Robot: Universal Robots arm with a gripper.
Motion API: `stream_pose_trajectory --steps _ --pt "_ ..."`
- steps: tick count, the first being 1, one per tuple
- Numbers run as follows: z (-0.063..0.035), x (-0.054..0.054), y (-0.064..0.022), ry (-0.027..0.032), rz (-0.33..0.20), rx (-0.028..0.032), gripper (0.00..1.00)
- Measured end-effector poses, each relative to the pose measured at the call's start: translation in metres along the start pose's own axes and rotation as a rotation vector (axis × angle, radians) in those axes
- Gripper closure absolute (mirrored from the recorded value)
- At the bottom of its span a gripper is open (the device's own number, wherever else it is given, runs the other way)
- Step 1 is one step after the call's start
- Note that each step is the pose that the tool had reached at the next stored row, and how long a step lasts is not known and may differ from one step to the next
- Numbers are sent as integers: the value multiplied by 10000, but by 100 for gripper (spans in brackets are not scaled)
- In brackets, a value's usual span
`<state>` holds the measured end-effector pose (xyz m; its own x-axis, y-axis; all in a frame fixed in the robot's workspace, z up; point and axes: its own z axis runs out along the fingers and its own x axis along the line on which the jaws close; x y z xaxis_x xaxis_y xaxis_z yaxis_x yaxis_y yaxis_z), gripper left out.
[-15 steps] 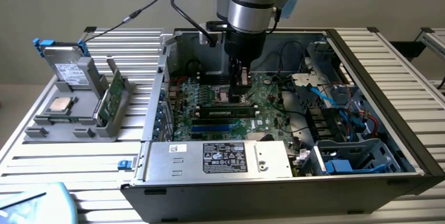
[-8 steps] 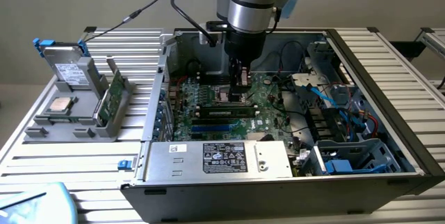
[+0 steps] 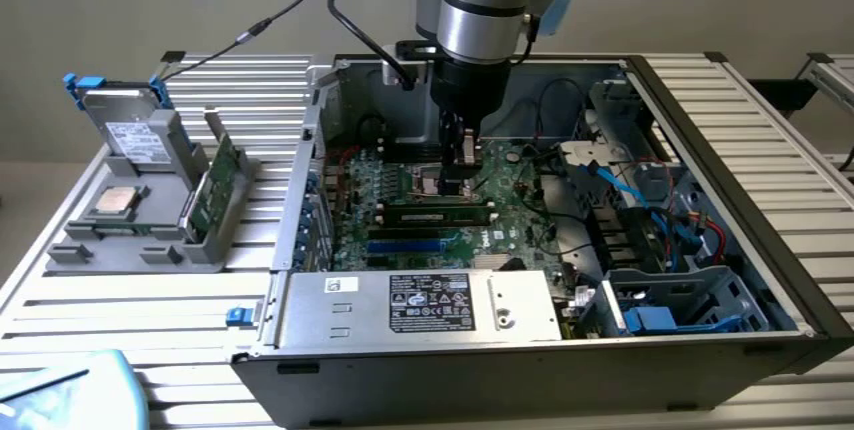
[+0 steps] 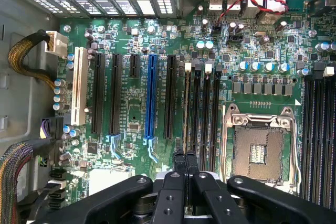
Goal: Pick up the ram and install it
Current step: 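Press down the ram until it locks into place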
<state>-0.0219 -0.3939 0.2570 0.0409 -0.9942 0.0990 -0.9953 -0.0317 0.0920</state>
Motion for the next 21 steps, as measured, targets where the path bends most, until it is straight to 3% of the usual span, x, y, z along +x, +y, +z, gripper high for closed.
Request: stream_pose_trajectory --steps 4,8,13,21 --pt "-1 8 -11 -9 0 -2 89" --pt "-11 22 -149 -78 -8 4 89" --pt "3 21 -155 -74 4 134 89" --pt "129 13 -186 -73 7 157 89"
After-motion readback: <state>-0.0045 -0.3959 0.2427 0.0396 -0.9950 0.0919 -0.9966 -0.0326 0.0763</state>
